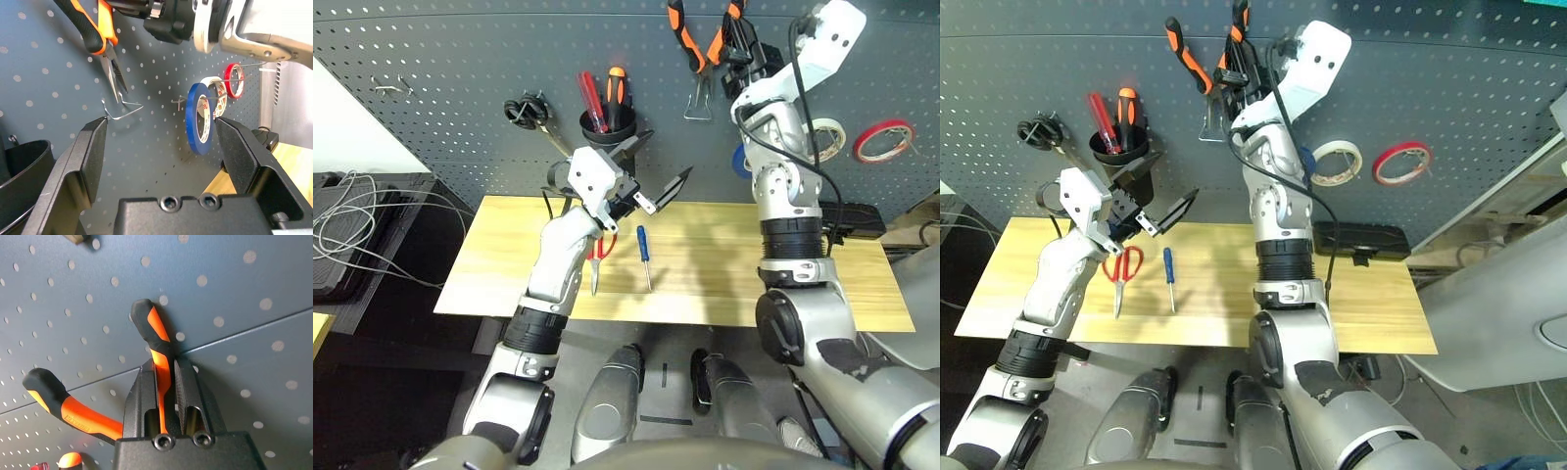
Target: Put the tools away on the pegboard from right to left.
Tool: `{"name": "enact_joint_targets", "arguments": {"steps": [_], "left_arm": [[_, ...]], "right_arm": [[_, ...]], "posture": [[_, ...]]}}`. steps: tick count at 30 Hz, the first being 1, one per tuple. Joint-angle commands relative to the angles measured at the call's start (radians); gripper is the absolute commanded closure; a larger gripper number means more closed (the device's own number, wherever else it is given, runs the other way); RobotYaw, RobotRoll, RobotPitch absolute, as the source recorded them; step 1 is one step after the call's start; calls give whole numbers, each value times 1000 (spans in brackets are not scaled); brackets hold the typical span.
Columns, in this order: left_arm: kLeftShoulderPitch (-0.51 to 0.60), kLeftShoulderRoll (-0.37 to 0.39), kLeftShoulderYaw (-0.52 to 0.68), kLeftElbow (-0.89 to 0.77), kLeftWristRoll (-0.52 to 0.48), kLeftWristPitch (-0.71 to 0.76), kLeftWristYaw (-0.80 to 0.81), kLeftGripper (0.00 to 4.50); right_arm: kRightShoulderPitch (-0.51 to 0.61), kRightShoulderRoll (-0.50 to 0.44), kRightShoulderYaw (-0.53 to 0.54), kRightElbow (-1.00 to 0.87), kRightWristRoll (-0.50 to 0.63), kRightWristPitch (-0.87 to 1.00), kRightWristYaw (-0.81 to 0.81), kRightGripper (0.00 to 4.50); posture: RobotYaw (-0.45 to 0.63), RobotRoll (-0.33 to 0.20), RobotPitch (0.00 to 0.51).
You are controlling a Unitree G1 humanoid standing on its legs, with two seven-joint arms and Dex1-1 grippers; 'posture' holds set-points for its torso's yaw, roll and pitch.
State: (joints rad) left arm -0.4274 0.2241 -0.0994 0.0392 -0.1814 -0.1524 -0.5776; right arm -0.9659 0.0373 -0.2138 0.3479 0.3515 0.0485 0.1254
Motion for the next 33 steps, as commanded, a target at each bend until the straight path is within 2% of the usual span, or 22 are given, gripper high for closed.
{"name": "enact_joint_targets", "arguments": {"steps": [1, 21, 23, 26, 33], "left_arm": [[20, 4, -11, -19, 13, 15, 1, 0], [26, 7, -15, -15, 27, 20, -6, 0], [25, 8, -16, -13, 29, 18, -6, 0], [24, 8, -17, -10, 30, 17, -7, 0], [28, 19, -26, -4, 36, 7, -21, 0]], "right_arm": [[20, 7, 5, 61, -10, -16, -4, 4240], [69, 13, -8, 253, -58, -156, -42, 4240], [80, 11, -6, 234, -58, -148, -41, 3491], [104, 10, 4, 184, -56, -128, -31, 2595], [324, -27, 119, -166, -89, -41, 40, 228]], "posture": [[213, 0, 242], [218, 0, 249], [217, 0, 248], [216, 0, 246], [209, 0, 239]]}}
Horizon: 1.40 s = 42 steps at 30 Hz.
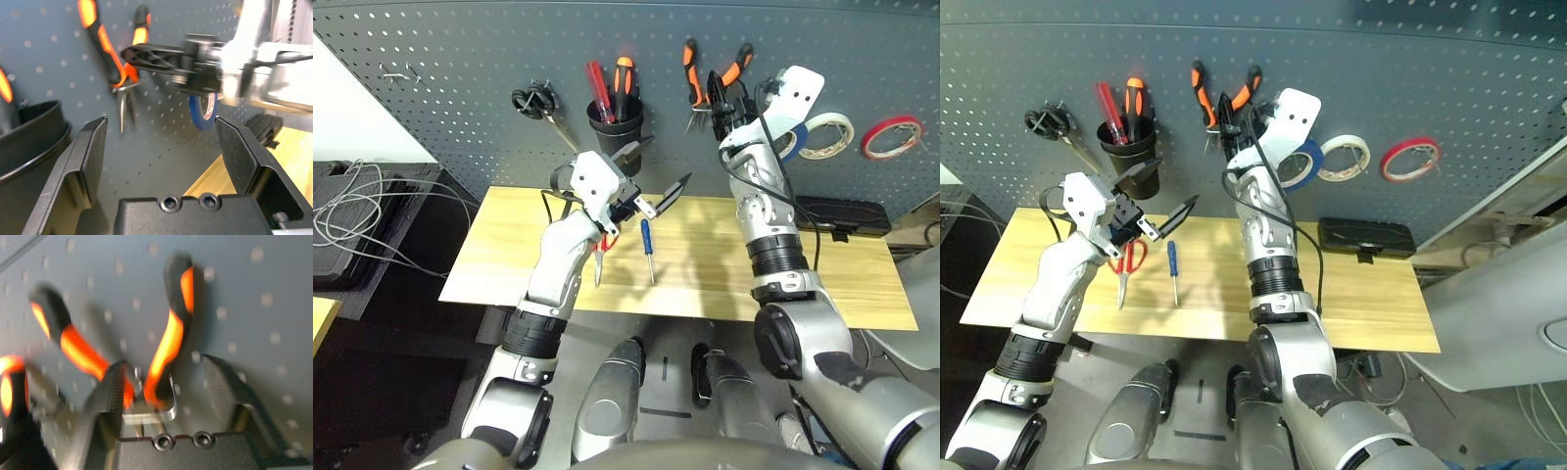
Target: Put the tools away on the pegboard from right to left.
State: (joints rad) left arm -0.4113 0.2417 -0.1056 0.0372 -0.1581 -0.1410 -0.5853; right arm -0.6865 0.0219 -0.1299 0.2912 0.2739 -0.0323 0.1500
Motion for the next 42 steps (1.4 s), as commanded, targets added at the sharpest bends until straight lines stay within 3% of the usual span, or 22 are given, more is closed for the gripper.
{"name": "enact_joint_targets", "arguments": {"steps": [1, 9, 19, 33, 42], "left_arm": [[12, 3, -20, -1, 12, -5, -14, 0], [10, 7, -35, 23, 13, -12, -35, 0], [2, 11, -67, 81, 41, 32, -52, 0], [-67, -11, -128, 359, 187, 133, 9, 0], [-185, -72, -132, 672, 256, 197, 92, 0]], "right_arm": [[60, -14, 41, -130, -14, 49, 15, 66], [262, -74, 120, -339, -17, 158, 84, 66], [366, -131, 105, -341, 6, 326, 105, 66], [371, -210, 100, -100, -67, 474, 95, 66], [386, -270, 135, -91, -71, 565, 184, 66]], "posture": [[207, 0, 237], [189, 0, 233], [179, 0, 240], [181, 0, 247], [162, 0, 256]]}}
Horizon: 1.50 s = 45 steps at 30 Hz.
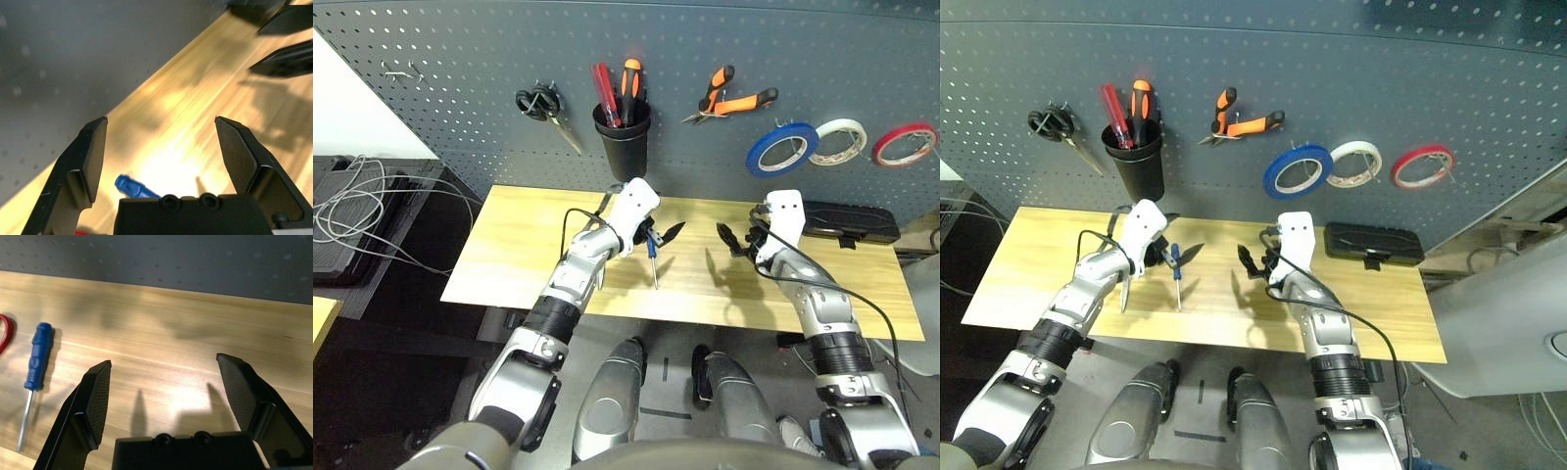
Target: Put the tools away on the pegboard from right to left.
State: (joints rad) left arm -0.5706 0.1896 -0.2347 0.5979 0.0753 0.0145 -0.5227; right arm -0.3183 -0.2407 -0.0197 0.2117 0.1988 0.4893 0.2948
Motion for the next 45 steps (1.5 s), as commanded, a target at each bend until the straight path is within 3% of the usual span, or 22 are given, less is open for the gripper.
{"name": "enact_joint_targets", "arguments": {"steps": [1, 11, 28, 32, 41, 45], "left_arm": [[-40, -28, 0, 148, 25, 51, 38, 0], [-172, -92, 45, 474, 31, 98, 161, 0], [-180, -184, 124, 672, 27, 229, 233, 0], [-169, -185, 138, 686, 33, 233, 263, 895], [-155, -162, 159, 644, 32, 132, 279, 3993], [-110, -136, 147, 506, 18, -24, 183, 4003]], "right_arm": [[19, -10, 31, -21, 6, 57, 52, 66], [35, -3, 102, -140, -1, 156, 103, 66], [7, 50, 107, -263, 8, 251, 71, 66], [-9, 51, 104, -283, 12, 263, 71, 0], [-38, 2, 83, -268, 23, 251, 113, 0], [-37, -44, 69, -302, 53, 256, 168, 0]], "posture": [[156, 0, 257], [109, 0, 267], [5, 0, 262], [-13, 0, 250], [27, 0, 234], [48, 0, 230]]}}
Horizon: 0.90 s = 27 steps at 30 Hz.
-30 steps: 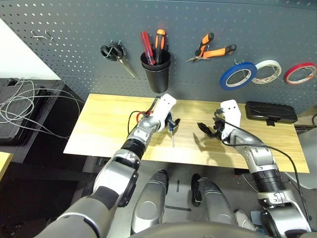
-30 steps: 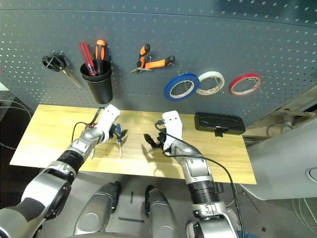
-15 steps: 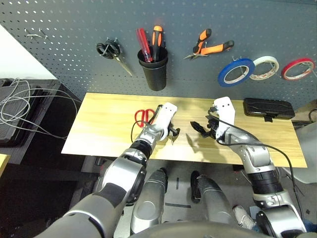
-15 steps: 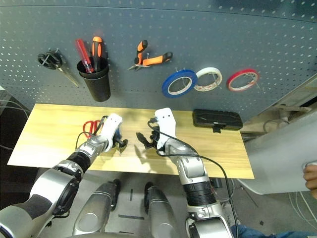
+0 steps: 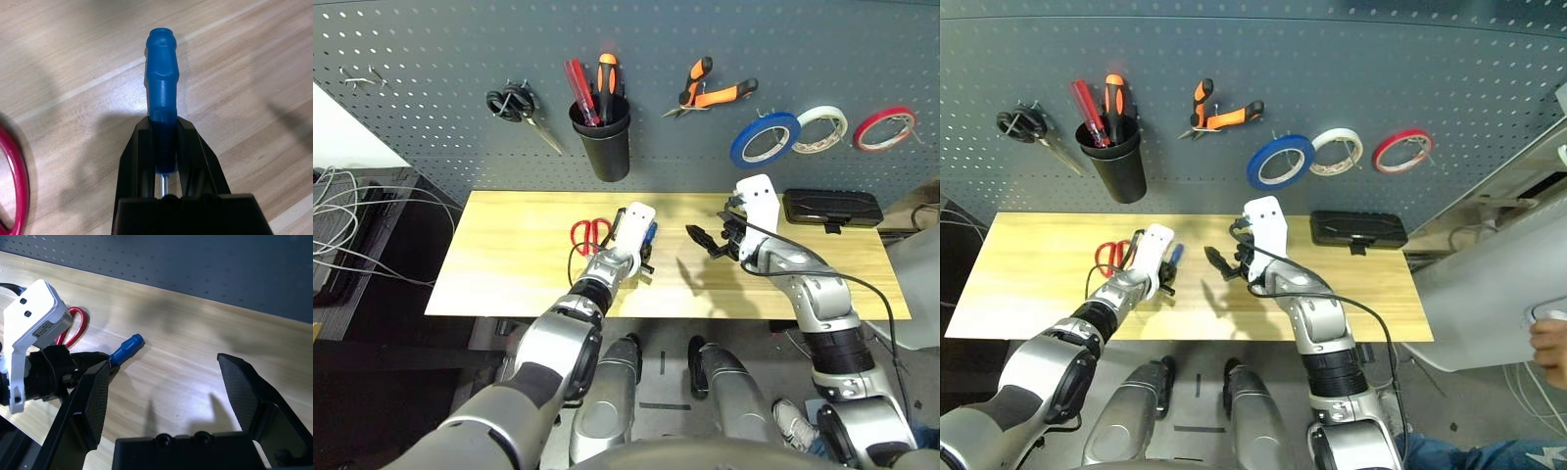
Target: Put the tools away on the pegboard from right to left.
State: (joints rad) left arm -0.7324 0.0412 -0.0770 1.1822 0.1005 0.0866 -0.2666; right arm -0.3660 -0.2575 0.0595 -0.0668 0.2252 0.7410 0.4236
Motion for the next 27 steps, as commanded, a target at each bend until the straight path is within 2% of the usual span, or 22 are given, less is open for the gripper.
{"name": "enact_joint_targets", "arguments": {"steps": [1, 9, 13, 19, 24, 27], "left_arm": [[66, 18, -16, -109, -8, -121, -97, 4003], [372, 108, -62, -820, -98, -272, -290, 4003], [431, 122, -75, -996, -130, -282, -313, 4003], [390, 103, -96, -1156, -240, -269, -387, 4003], [306, 70, -51, -1210, -305, -246, -343, 4003], [214, 60, -5, -1232, -317, -257, -290, 4003]], "right_arm": [[10, -35, -11, -30, 32, 6, 49, 0], [12, -149, 4, -104, 101, -3, 215, 0], [9, -164, 20, -108, 100, -68, 267, 0], [-3, -171, 37, -98, 93, -105, 301, 0], [-26, -151, 31, -95, 100, -143, 301, 0], [-48, -131, 27, -80, 95, -190, 298, 0]], "posture": [[48, 0, 230], [73, 0, 225], [76, 0, 227], [83, 0, 229], [81, 0, 230], [84, 0, 230]]}}
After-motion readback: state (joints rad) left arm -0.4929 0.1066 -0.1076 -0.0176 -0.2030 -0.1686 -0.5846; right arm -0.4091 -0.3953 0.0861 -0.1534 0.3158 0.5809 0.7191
